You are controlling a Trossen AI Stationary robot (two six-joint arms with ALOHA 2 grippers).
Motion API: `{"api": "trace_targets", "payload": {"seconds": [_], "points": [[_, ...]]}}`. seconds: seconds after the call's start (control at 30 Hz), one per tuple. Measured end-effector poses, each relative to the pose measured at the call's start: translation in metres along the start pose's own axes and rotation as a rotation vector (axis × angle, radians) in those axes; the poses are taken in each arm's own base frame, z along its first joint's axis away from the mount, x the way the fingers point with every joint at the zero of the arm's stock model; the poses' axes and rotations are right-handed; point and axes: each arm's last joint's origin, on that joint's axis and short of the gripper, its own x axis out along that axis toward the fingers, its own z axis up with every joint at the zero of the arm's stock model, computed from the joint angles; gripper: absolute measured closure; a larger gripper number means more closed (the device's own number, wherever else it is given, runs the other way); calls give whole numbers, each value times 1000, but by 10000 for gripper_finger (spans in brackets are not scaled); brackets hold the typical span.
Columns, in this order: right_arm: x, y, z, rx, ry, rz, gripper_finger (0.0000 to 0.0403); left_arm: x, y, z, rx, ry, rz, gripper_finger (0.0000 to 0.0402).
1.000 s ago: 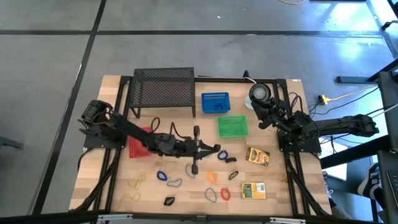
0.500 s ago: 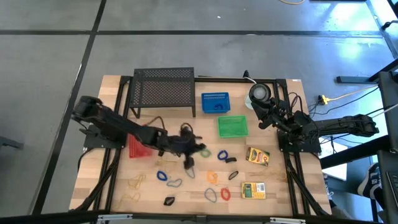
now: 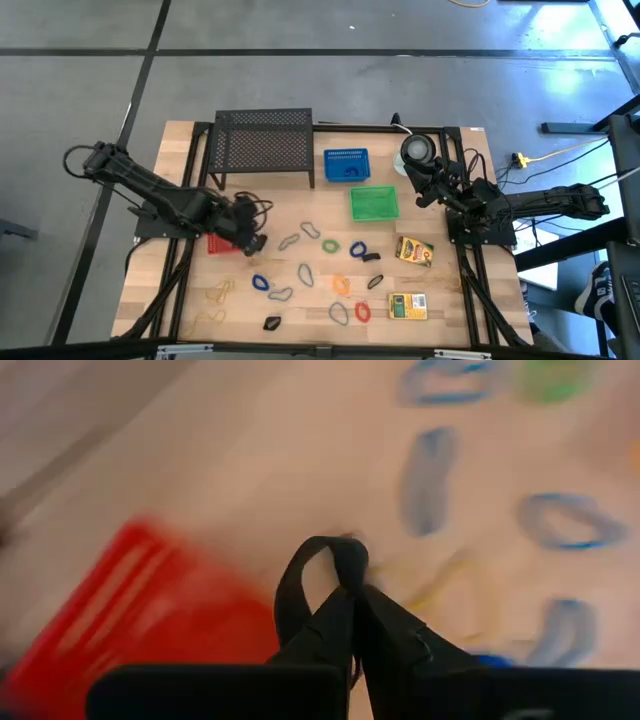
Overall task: Pick & Place Office Desk Supplies
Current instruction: Put the black rubber band into the orange basket
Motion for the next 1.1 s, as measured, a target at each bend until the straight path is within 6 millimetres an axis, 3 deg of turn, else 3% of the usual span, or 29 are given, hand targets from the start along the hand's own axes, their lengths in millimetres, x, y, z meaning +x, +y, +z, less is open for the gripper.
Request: {"api": "trace_targets", "payload": {"seconds": [0.2,0.7,1.1], "points": [[0,0,0,0,0,-1,237,3,9,-14,-105,54,186,392],[0,0,0,-2,4,-2,237,30,-5,-23,-77,161,325,390],[0,0,0,-3,4,-1,237,42,-2,-26,-95,226,405,394]]}}
